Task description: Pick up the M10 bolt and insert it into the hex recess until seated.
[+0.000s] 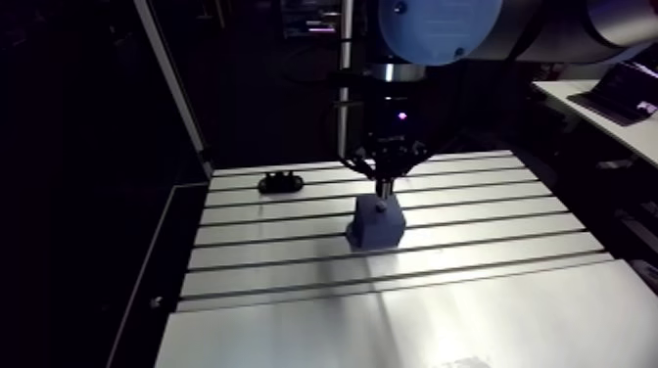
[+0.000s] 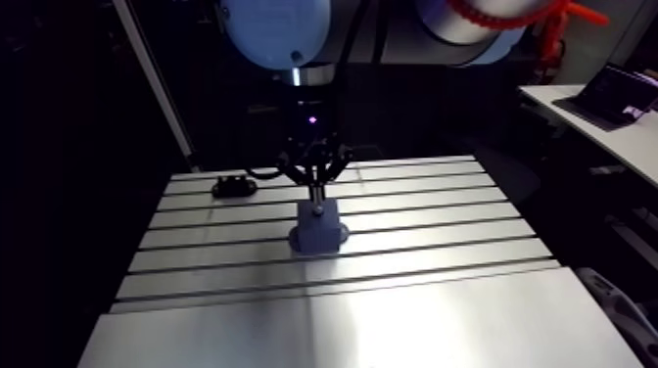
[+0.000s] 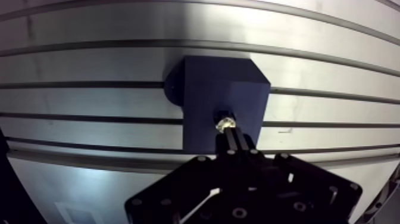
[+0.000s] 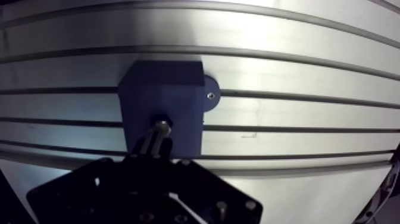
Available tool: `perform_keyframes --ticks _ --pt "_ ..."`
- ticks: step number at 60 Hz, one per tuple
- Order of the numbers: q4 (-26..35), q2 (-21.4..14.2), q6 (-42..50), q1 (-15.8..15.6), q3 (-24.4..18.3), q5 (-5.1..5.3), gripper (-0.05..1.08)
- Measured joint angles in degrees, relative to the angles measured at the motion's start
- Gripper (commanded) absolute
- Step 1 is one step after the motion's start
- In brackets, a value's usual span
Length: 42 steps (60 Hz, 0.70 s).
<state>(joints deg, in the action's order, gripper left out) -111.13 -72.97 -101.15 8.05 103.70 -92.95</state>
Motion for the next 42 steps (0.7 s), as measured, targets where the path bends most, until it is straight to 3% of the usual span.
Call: perform_keyframes --ticks 42 --pt "0.38 0.07 -0.06 -0.22 0.82 -0.19 1.08"
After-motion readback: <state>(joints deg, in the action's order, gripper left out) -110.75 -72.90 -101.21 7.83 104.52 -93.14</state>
